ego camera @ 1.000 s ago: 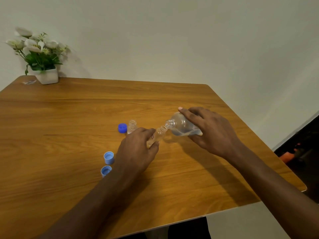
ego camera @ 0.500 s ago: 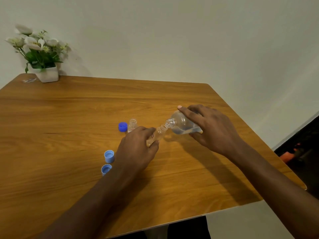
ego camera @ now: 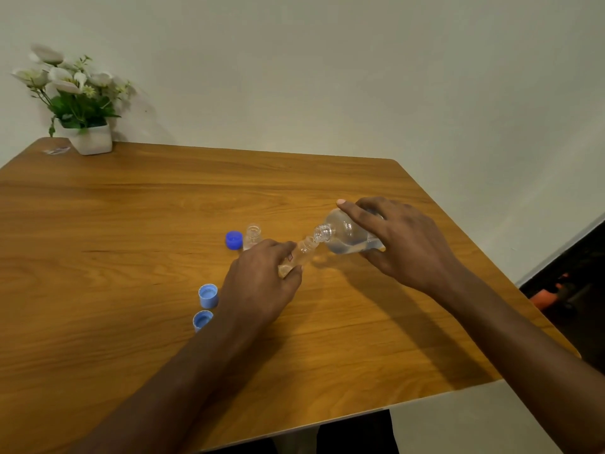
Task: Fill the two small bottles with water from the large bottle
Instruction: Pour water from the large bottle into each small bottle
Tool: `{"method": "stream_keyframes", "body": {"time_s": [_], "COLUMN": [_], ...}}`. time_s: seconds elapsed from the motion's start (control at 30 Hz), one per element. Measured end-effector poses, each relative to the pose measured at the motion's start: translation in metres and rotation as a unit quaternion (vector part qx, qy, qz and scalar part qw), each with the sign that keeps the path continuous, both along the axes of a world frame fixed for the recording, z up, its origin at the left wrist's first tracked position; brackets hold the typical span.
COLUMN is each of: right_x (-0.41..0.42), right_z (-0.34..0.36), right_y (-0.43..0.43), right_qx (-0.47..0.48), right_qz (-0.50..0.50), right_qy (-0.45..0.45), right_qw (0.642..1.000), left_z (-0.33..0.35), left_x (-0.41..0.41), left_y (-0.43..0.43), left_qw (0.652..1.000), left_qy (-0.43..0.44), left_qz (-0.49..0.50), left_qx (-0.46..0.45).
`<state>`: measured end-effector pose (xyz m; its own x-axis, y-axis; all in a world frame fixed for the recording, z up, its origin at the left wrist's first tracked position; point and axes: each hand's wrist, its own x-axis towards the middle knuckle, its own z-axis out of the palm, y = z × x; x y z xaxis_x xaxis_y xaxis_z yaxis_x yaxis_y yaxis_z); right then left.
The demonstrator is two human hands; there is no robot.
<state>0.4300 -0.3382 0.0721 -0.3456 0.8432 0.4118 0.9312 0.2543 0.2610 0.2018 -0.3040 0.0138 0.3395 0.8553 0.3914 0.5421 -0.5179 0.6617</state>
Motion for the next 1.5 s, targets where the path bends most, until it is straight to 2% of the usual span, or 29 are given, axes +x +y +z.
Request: {"method": "stream_keyframes", "body": {"time_s": [1.5], "right_x": [-0.0031], "right_z": [0.0061], "right_y": [0.0017], "right_qx": [0.002], "right_qz": [0.006], "right_qy": [-0.012], "right_qw": [1.000], "left_z": [0.0016], "left_x": [-0.0012], "left_y": [-0.0001], "left_qw": [1.000], "left_qy": [0.004], "left_qz": [-0.002], "left_qx": [-0.006]}}
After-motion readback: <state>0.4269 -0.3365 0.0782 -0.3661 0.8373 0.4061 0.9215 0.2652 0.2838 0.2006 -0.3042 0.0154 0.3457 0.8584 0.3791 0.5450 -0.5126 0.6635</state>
